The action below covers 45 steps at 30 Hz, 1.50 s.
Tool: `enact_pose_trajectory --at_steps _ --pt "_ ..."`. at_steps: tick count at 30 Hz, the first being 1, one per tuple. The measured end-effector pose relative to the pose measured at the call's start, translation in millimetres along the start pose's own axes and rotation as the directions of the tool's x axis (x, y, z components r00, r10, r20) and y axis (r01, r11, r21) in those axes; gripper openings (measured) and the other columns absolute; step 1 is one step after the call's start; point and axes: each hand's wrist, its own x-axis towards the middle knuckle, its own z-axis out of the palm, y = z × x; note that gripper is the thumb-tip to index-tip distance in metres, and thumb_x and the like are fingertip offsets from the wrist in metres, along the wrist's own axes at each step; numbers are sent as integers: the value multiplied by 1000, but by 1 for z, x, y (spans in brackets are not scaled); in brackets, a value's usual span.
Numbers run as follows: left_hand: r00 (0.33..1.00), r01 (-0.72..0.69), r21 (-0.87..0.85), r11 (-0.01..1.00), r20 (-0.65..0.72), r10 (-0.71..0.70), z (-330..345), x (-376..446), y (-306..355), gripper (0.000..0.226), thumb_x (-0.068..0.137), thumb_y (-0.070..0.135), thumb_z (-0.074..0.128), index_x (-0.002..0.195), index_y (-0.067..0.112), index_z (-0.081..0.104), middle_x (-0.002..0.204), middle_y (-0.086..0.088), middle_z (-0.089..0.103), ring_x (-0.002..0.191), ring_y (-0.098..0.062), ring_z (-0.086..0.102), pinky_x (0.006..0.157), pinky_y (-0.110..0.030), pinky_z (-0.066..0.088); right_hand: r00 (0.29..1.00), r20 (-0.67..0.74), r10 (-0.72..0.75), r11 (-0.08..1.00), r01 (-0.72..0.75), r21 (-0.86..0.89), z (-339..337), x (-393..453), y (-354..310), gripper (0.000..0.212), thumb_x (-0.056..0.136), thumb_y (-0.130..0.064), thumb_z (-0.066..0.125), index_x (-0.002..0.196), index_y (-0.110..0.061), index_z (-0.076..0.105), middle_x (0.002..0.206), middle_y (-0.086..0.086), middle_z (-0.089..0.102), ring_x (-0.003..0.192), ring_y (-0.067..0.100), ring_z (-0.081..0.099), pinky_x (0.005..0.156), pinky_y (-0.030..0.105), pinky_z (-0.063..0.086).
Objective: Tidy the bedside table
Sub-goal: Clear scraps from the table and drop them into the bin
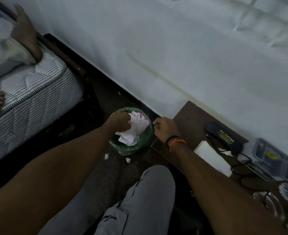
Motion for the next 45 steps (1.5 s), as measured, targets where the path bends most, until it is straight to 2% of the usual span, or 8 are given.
enact_pose_trajectory --at_steps 4,8,15,20,30,37,41,45 --pt "999 16 -74 997 29 -14 17 15 -6 23 84 15 56 101 5 67 108 -14 69 100 -31 62 78 -30 43 999 51 -4 999 6 -34 22 12 1 22 84 -10 55 97 -14 72 101 9 68 90 31 63 76 36 53" --pt "1000 3 -131 991 23 0 32 23 -1 37 89 15 59 124 4 59 130 -15 60 122 -31 54 99 -32 39 997 79 4 1000 -1 -28 33 16 4 18 83 -9 54 90 -14 71 98 8 67 87 29 62 72 31 48" --pt "998 -49 -205 978 -50 39 36 18 18 26 88 11 56 112 5 67 117 -15 68 111 -32 62 93 -36 47 999 6 40 999 -41 29 15 9 16 25 85 -5 51 96 -12 72 103 9 70 92 28 65 84 42 56" --pt "969 -243 -211 947 -109 224 36 7 58 19 87 14 61 102 4 66 100 -16 70 94 -33 66 78 -31 47 983 -124 133 987 -121 101 -17 -16 36 26 87 -3 52 98 -11 74 104 9 71 95 27 65 85 37 54" --pt "849 -518 -25 855 104 518 78 -15 143 53 81 29 68 131 21 52 125 -9 46 106 -32 57 88 -42 51 868 -290 402 914 -365 175 -76 -99 111 15 83 -4 57 86 -5 72 98 13 72 92 32 65 82 37 53" --pt "875 -483 81 872 22 483 88 -17 170 12 79 9 54 88 7 61 104 -14 60 100 -35 58 76 -36 47 787 -323 525 851 -484 204 -92 -152 156 20 81 -3 54 86 -10 72 100 13 70 92 34 64 80 41 55" --pt "878 -474 9 881 -78 473 77 -19 185 19 71 9 56 89 4 62 100 -18 63 92 -38 60 74 -39 48 748 -344 567 823 -524 218 -96 -174 171 17 78 -2 56 83 -6 71 94 14 70 89 35 64 75 36 52" --pt "764 -633 -88 769 -228 603 68 -24 227 31 80 12 49 102 3 68 107 -16 70 97 -34 64 86 -38 51 738 -344 580 814 -533 230 -99 -191 183 16 81 -4 57 87 -5 72 94 16 71 90 37 63 76 36 51"
